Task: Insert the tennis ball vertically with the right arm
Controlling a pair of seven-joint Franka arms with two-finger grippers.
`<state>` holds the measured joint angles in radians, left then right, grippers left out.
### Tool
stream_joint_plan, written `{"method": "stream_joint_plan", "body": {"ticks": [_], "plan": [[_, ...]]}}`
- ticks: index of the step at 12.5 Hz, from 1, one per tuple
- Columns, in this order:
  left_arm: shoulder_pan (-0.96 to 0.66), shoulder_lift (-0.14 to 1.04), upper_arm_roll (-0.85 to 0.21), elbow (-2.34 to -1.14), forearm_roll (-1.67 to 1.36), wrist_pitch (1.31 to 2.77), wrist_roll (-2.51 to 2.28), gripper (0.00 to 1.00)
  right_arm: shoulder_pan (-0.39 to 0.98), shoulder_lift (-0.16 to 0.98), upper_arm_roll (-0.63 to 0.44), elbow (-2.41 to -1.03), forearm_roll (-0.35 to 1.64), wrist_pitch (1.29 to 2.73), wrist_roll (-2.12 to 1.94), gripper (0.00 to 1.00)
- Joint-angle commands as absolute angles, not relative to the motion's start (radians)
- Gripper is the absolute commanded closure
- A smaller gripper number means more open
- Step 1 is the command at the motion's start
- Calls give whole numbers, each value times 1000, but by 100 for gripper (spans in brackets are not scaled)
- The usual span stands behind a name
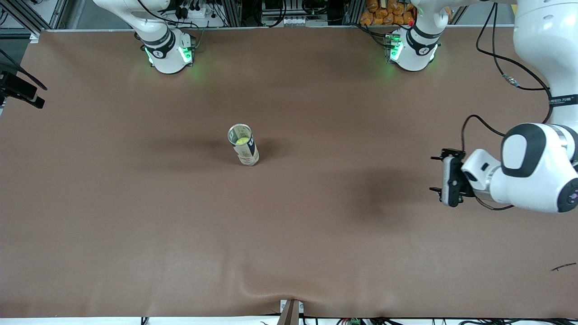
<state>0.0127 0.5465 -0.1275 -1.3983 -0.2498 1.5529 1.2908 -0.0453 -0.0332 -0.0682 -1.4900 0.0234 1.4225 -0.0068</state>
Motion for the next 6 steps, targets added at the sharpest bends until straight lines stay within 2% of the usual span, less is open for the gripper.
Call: {"method": "stream_joint_plan", "body": {"ticks": [1, 6], "plan": [[-58, 468, -120, -1405, -215, 1503, 907, 0, -49, -34, -67, -1477, 29, 1413, 0, 0], [-112, 396, -114, -1416, -178, 1465, 212, 0, -49, -35, -67, -1476, 29, 1413, 0, 0]]}}
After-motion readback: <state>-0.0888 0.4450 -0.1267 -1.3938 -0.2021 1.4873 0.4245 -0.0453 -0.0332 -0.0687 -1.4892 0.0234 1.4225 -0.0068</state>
